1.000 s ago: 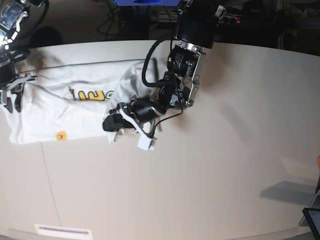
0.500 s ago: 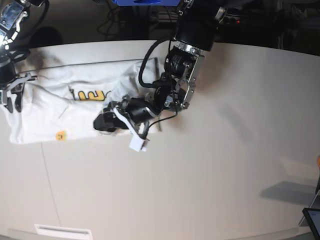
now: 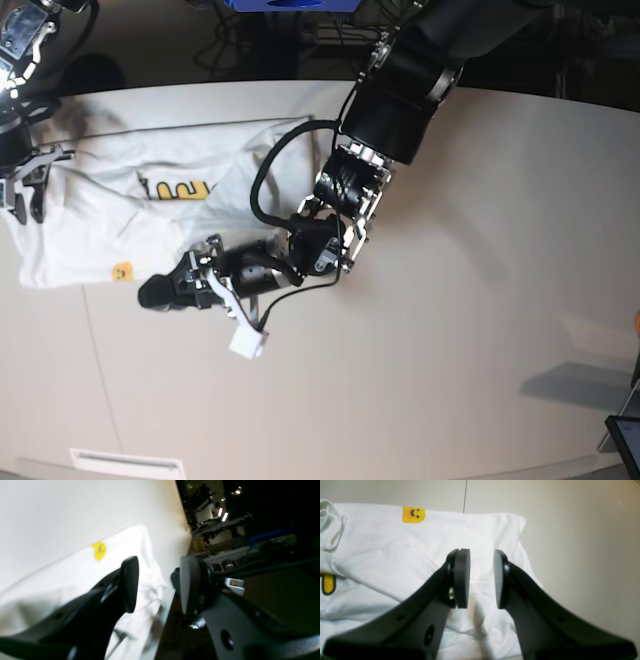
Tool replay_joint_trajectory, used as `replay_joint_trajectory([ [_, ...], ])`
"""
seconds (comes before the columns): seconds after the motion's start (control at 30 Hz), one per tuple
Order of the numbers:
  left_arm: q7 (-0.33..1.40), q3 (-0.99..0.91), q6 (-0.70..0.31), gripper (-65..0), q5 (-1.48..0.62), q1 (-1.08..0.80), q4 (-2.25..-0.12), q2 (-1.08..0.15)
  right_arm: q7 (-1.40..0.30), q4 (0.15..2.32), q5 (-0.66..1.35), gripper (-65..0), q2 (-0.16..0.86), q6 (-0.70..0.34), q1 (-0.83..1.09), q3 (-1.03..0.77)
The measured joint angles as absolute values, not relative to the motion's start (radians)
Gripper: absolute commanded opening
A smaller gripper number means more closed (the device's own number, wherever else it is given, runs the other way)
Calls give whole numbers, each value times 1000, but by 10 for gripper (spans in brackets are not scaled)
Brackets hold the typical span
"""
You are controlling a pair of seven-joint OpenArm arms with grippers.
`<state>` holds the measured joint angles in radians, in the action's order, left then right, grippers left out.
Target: Fold the T-shirt properly
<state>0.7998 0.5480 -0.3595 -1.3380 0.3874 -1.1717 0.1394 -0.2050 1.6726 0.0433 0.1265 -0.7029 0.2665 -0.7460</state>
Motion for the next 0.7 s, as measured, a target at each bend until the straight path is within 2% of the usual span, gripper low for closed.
replay_joint_trajectory([
  [0.13,797,545,-364,-411,-1336,449,-1312,142,-204,1673,42,-489,128,-698,283,-722],
  [0.17,793,541,-347,-450,-1306,451,-1368,145,-204,1673,42,-490,128,-696,291,-707],
  [0.27,794,551,-216,-638,-1166,421,-1509,104,-198,1679,42,-490,128,-706,325,-663],
  [0.33,799,548,-130,-650,-1061,362,-1564,37,-210,1697,37,-492,128,-707,340,-646],
  [0.43,819,541,-96,-650,-933,276,-1611,-94,-202,1778,39,-492,132,-698,341,-622],
  [0.53,811,508,12,-650,-824,205,-1666,-178,-195,1875,45,-492,133,-701,351,-588],
  [0.67,816,410,27,-650,-642,70,-1762,-257,-205,1970,41,-503,141,-696,430,-467],
  [0.7,818,377,29,-650,-602,37,-1784,-266,-204,1973,42,-535,138,-702,442,-429],
])
